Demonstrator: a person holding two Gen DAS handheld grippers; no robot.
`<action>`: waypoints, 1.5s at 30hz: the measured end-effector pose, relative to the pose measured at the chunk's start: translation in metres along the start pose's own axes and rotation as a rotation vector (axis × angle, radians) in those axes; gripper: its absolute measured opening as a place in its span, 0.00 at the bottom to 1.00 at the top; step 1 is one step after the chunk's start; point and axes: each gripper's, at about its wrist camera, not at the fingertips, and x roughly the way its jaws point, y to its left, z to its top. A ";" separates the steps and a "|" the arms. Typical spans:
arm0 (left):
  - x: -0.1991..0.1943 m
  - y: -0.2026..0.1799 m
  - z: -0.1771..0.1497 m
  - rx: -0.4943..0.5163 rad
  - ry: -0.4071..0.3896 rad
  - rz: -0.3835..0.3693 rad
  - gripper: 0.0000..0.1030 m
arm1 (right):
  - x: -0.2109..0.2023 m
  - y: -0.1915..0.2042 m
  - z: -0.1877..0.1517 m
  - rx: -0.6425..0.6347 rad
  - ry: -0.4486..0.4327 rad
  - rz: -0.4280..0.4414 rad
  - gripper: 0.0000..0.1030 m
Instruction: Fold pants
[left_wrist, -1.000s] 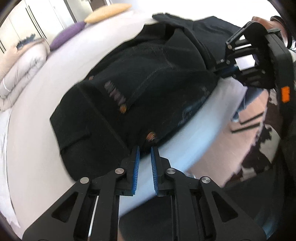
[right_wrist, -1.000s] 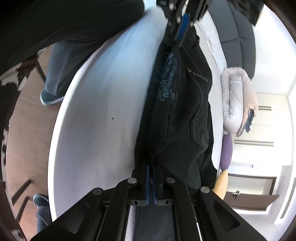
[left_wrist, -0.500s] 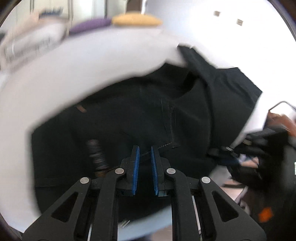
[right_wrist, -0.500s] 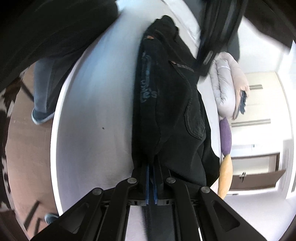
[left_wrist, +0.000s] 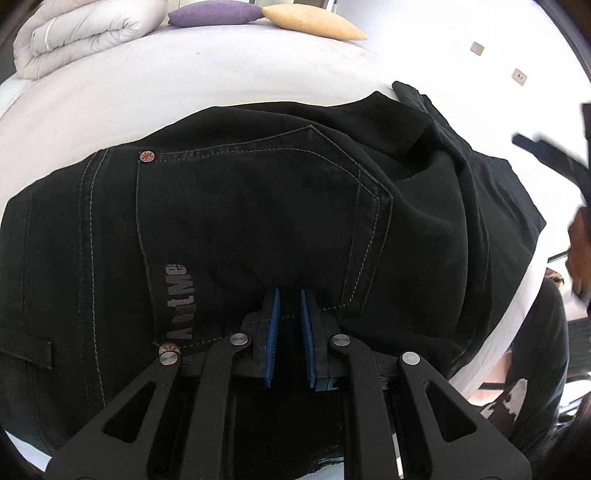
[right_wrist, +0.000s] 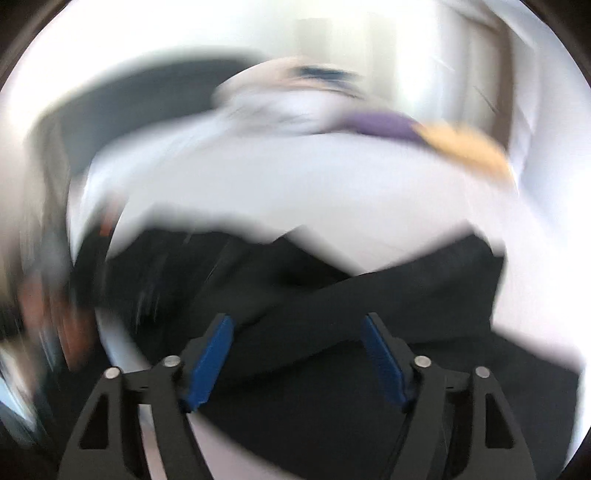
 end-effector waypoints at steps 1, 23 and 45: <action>-0.001 0.001 -0.002 -0.006 -0.001 -0.002 0.11 | 0.003 -0.026 0.012 0.114 -0.015 0.015 0.66; -0.019 0.034 -0.024 -0.057 -0.021 -0.034 0.11 | 0.121 -0.203 0.052 0.852 0.036 0.050 0.46; -0.015 0.016 -0.015 -0.079 0.010 0.005 0.11 | -0.186 -0.228 -0.054 0.844 -0.420 -0.133 0.04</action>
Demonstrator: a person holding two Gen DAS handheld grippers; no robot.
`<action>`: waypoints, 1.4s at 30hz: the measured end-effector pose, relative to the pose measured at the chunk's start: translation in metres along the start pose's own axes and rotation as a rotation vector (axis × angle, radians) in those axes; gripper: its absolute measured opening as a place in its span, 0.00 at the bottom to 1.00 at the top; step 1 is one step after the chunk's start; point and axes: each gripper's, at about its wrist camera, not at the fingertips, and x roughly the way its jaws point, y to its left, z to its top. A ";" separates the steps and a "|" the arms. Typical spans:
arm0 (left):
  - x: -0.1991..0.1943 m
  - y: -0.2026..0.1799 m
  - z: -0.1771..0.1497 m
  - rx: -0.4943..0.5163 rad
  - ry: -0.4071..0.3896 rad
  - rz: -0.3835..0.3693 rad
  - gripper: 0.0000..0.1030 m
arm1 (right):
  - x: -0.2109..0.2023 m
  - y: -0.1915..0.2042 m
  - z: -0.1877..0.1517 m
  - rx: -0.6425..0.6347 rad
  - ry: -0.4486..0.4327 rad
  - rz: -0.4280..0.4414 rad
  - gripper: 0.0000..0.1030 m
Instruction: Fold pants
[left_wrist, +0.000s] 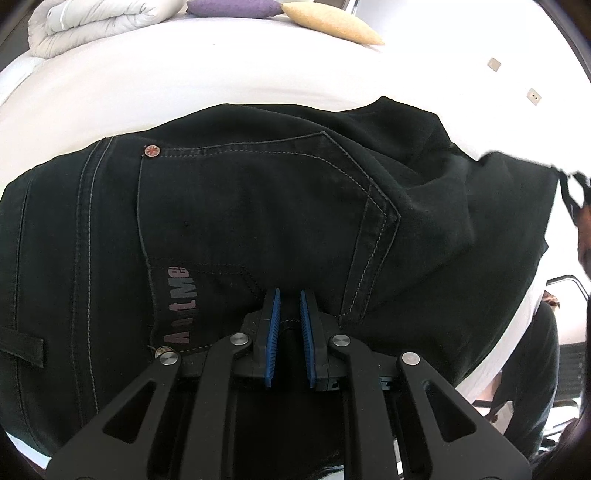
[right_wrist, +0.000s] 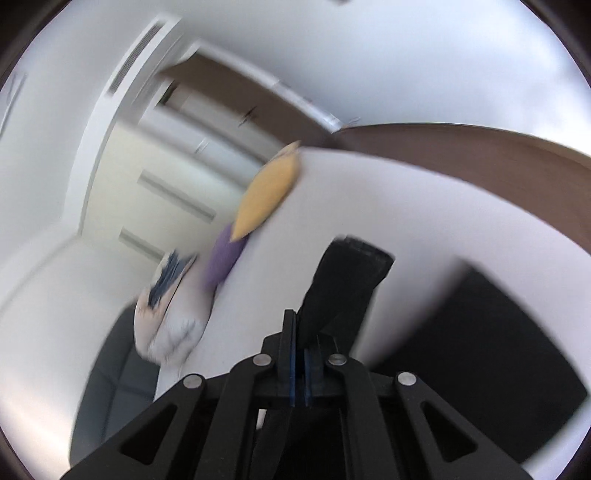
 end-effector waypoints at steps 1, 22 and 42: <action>0.000 -0.001 0.002 -0.004 0.004 0.002 0.11 | -0.016 -0.025 -0.011 0.030 -0.004 -0.051 0.04; 0.000 -0.023 0.014 -0.007 0.015 0.075 0.12 | -0.013 -0.111 -0.023 0.228 0.013 -0.043 0.07; -0.018 -0.008 0.000 -0.023 -0.035 0.033 0.12 | -0.029 -0.123 -0.024 0.160 -0.066 -0.136 0.04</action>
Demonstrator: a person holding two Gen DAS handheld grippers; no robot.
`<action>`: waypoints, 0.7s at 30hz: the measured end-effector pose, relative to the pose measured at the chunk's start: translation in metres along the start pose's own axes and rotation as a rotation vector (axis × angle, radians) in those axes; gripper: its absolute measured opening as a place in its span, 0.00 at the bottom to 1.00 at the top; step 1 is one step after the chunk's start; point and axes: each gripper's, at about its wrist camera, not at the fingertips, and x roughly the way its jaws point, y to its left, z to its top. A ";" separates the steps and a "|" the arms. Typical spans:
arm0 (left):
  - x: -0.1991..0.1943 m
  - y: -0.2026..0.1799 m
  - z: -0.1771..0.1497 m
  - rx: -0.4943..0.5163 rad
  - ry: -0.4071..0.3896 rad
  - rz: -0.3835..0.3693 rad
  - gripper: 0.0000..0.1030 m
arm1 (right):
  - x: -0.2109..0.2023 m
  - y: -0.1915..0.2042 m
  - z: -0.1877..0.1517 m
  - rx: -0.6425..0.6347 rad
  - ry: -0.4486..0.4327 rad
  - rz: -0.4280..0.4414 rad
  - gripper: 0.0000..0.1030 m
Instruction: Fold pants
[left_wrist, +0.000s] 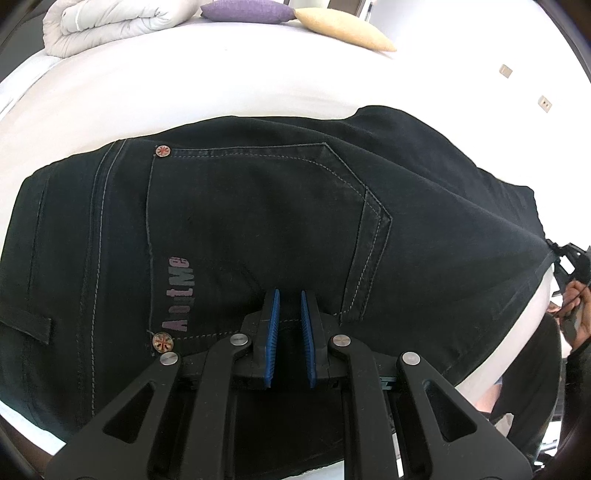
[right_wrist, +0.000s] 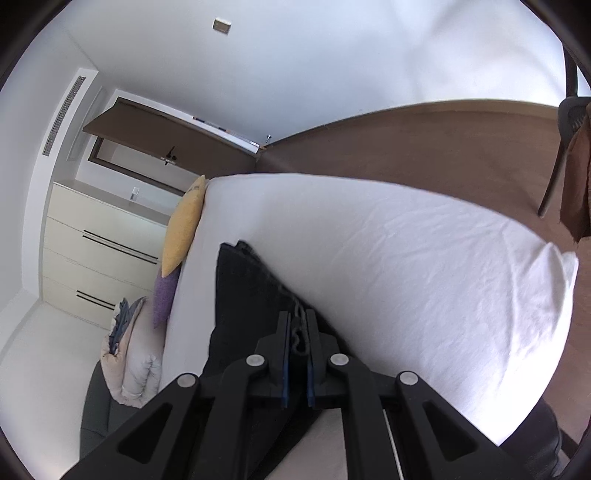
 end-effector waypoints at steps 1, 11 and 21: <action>-0.001 0.003 -0.002 -0.008 -0.010 -0.009 0.12 | -0.004 -0.003 0.002 -0.007 -0.022 -0.027 0.04; -0.011 0.013 -0.012 -0.063 -0.070 -0.019 0.12 | -0.059 0.075 -0.005 -0.248 -0.008 -0.079 0.15; -0.031 0.009 -0.030 0.024 -0.064 0.036 0.12 | 0.034 0.158 -0.198 -0.228 0.677 0.232 0.61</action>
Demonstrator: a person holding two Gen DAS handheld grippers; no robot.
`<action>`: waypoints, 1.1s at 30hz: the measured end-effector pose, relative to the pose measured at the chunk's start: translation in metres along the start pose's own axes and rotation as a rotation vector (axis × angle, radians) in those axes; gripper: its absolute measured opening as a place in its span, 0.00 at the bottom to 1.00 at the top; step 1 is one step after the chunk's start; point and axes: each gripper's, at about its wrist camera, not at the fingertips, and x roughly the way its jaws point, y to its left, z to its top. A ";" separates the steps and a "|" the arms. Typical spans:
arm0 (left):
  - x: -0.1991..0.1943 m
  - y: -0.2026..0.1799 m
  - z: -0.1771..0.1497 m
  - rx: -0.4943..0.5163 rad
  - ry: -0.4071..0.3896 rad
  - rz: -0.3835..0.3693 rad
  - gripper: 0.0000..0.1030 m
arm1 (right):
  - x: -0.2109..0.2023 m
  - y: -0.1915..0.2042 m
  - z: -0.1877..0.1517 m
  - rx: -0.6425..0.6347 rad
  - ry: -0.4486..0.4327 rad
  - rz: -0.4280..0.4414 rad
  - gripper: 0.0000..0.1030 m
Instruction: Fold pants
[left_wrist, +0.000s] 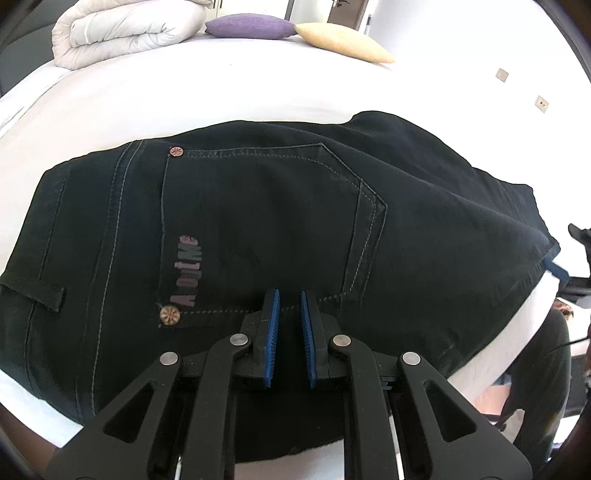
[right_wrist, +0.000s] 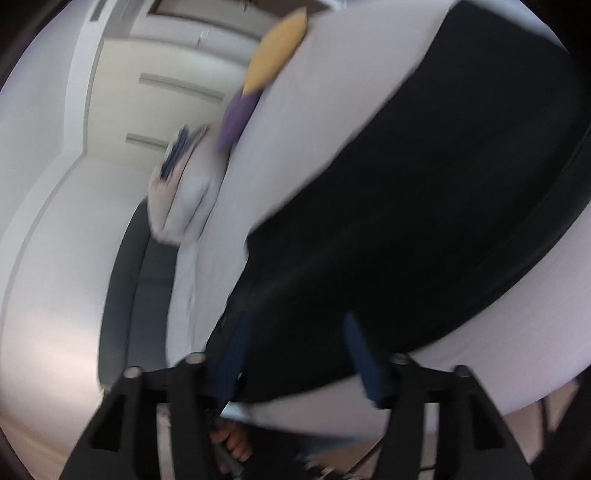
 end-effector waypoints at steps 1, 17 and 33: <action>-0.001 0.000 -0.002 0.003 -0.002 0.001 0.12 | 0.011 0.000 -0.006 0.014 0.039 0.015 0.61; -0.004 0.001 -0.008 -0.009 -0.001 -0.019 0.12 | 0.063 -0.016 -0.028 0.133 0.168 0.020 0.58; 0.004 -0.012 -0.007 0.015 0.014 0.007 0.12 | 0.071 -0.036 -0.041 0.102 0.170 -0.010 0.04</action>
